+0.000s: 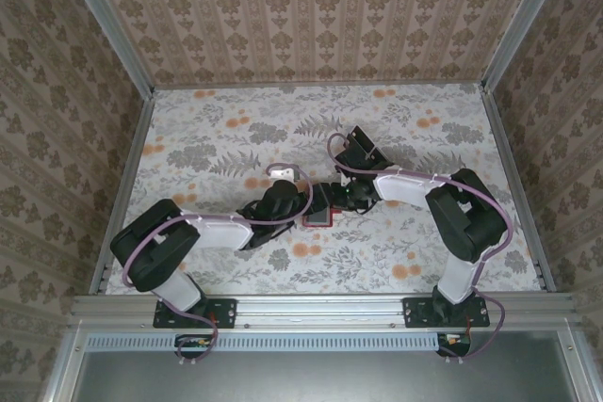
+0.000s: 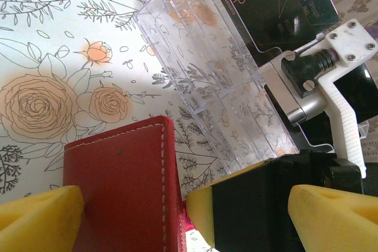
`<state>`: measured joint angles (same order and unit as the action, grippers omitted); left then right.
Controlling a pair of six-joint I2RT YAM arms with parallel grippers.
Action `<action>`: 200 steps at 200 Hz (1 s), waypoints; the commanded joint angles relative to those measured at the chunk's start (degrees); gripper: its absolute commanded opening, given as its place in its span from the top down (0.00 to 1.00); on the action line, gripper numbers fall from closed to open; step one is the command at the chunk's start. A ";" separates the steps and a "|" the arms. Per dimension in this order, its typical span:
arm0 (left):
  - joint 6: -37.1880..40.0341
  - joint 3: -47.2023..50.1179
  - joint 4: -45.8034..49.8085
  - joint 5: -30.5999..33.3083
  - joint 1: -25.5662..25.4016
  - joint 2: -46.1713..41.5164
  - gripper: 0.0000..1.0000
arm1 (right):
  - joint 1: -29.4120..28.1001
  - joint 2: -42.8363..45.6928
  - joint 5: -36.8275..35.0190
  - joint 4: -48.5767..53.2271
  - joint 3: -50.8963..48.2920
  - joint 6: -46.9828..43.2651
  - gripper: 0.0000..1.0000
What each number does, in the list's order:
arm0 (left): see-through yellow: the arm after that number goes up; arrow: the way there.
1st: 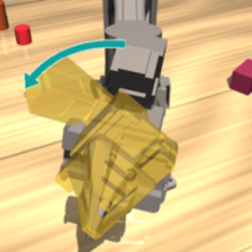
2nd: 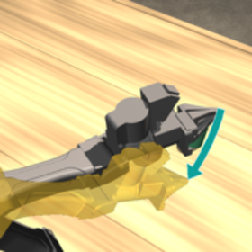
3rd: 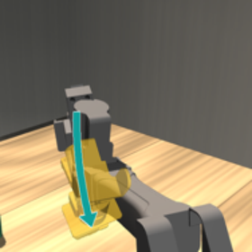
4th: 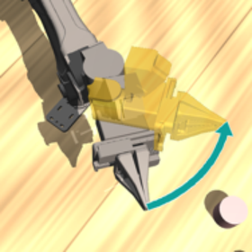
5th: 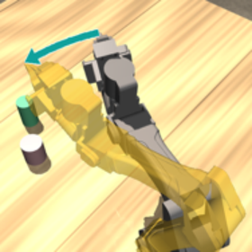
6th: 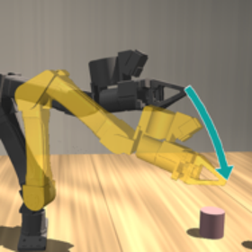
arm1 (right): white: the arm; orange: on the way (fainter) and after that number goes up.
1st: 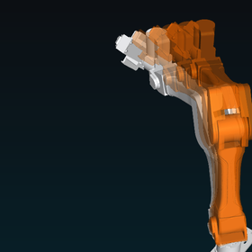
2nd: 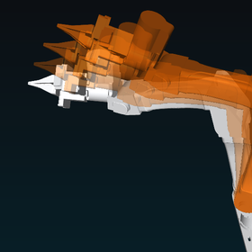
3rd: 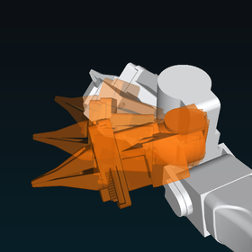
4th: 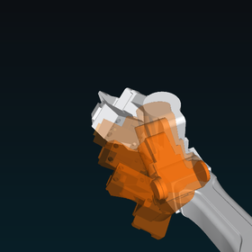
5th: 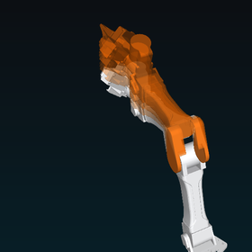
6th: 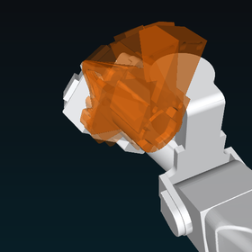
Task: Put the credit cards into the card holder
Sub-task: Close the card holder at the center of the table.
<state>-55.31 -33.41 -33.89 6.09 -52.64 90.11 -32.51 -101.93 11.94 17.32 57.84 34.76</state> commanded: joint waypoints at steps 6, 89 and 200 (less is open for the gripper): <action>2.96 -2.07 3.15 1.19 -2.88 -3.80 0.01 | -0.38 1.61 1.44 -1.27 -0.88 0.75 1.00; 2.32 -2.50 2.59 1.56 -5.95 -1.79 0.01 | 1.65 3.77 1.93 -2.53 -2.93 3.07 1.00; 3.31 0.31 -1.03 3.40 -5.83 0.28 0.01 | 4.32 3.79 4.58 -5.68 -5.06 6.02 1.00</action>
<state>-54.04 -34.44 -39.88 8.23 -59.48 93.38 -29.06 -99.68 15.73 12.27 53.23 39.51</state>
